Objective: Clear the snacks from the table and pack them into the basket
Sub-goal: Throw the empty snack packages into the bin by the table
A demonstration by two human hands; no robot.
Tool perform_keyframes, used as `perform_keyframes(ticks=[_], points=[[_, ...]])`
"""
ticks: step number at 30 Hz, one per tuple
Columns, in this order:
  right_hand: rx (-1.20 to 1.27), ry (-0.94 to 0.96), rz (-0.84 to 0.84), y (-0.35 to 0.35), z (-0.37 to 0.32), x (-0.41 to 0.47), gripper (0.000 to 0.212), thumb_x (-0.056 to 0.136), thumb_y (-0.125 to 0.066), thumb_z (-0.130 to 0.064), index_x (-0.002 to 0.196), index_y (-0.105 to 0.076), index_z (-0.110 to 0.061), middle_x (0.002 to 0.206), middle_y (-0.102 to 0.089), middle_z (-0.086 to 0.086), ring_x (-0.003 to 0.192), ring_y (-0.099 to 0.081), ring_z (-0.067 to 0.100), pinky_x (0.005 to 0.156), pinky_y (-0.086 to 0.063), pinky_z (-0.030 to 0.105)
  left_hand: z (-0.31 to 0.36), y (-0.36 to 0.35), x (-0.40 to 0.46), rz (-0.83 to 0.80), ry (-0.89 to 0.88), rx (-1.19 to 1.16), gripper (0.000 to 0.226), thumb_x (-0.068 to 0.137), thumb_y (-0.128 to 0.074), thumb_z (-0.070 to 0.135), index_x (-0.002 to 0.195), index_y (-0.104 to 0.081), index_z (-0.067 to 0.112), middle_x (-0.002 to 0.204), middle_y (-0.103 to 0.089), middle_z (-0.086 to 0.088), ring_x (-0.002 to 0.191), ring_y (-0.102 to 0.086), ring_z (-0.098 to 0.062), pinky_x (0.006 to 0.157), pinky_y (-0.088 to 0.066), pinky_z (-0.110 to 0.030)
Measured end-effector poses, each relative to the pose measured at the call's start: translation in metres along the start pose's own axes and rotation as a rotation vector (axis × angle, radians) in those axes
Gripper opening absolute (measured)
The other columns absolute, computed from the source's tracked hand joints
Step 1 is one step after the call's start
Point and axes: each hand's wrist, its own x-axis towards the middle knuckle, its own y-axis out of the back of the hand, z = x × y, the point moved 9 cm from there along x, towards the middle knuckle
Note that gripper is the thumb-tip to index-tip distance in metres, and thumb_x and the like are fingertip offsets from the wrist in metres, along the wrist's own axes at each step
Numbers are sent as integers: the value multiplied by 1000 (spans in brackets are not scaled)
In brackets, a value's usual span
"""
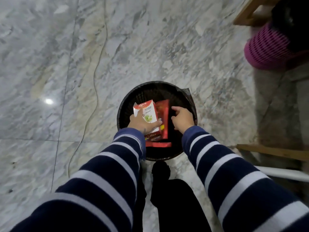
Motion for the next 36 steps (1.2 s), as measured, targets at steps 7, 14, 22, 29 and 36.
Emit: perform_keyframes(ticks=[7,14,22,29,36], points=[[-128,-61,-115,-34,35,31,43,90,-59,-12,132,-56,-21,129,-60,6,113,-60,24,82,-44,25,-18,-15,43,-8,-23,142,94,74,-72,52,149,-24,20,151,-31,-15,136,-36,-31,109,-37,-37],[-241,24,-183,28,-26,-48,46,89,-56,-11,133,-54,-23,135,-57,2,118,-57,22,87,-42,22,55,42,-60,-19,-142,290,72,79,-69,41,141,-41,15,136,-53,-7,121,-53,-24,96,-41,-30],[-370,139,-114,199,-131,-181,48,93,-56,-24,139,-47,-17,147,-43,4,134,-42,23,106,-36,30,224,118,-231,-64,-415,462,62,89,-63,35,142,-39,14,144,-45,-9,128,-46,-26,102,-37,-31],[-354,120,177,341,-166,-285,51,91,-58,-28,140,-47,-18,147,-44,2,135,-42,21,108,-35,29,345,141,-357,-43,-722,600,64,89,-61,41,143,-37,17,143,-46,-6,126,-49,-24,101,-40,-32],[-278,9,383,394,-121,-394,45,91,-58,-25,134,-54,-13,139,-54,3,126,-50,21,105,-38,29,388,90,-455,-94,-1013,858,59,90,-58,41,141,-41,15,140,-49,-6,126,-48,-23,103,-40,-32]])
